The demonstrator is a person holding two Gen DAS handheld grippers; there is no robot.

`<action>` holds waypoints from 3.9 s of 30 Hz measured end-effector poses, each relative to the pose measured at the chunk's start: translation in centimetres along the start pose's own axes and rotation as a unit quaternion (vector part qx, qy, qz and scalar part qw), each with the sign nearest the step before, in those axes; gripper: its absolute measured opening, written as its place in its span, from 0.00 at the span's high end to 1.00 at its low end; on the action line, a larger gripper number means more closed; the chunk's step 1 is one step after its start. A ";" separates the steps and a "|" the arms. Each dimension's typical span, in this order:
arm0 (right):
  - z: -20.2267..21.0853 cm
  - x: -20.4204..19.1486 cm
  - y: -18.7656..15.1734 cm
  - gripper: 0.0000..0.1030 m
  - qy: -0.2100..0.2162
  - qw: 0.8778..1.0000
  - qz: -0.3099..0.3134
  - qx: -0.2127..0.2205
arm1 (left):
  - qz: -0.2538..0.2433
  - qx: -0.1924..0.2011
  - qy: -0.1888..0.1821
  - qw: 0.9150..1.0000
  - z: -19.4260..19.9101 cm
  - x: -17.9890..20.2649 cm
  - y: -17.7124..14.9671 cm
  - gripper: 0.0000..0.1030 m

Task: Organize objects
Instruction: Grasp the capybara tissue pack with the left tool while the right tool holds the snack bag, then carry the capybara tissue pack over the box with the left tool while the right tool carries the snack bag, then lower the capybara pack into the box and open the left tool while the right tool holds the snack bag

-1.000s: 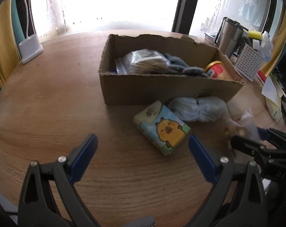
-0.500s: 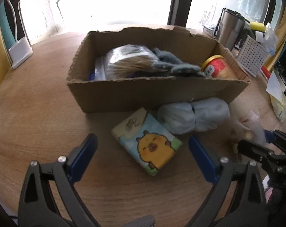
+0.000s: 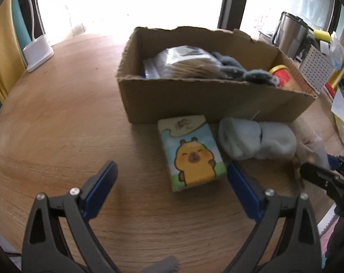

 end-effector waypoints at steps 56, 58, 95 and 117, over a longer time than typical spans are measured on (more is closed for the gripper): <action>3.4 -3.4 0.8 0.32 0.015 0.999 0.038 0.031 | -0.008 0.109 0.001 0.994 6.4 -0.7 1.7 0.54; 3.5 -3.5 1.0 0.32 0.015 0.999 0.039 0.033 | -0.007 0.113 0.000 0.994 6.7 -0.8 2.0 0.54; 3.3 -3.6 6.8 0.32 0.036 0.997 0.053 0.047 | 0.002 0.117 0.001 0.993 6.3 -0.5 7.2 0.54; 2.1 -2.4 9.6 0.32 0.047 0.997 0.047 0.044 | -0.007 0.104 -0.004 0.995 4.4 0.9 9.7 0.54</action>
Point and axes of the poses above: each gripper's, at about its wrist camera, not at the fingertips, and z roughly against the way its jaws point, x to its right, y to its top, the point moved 3 cm from there along -z, roughly the way its jaws point, and after that the axes turned 14 degrees about -z, right-handed, at the moved point
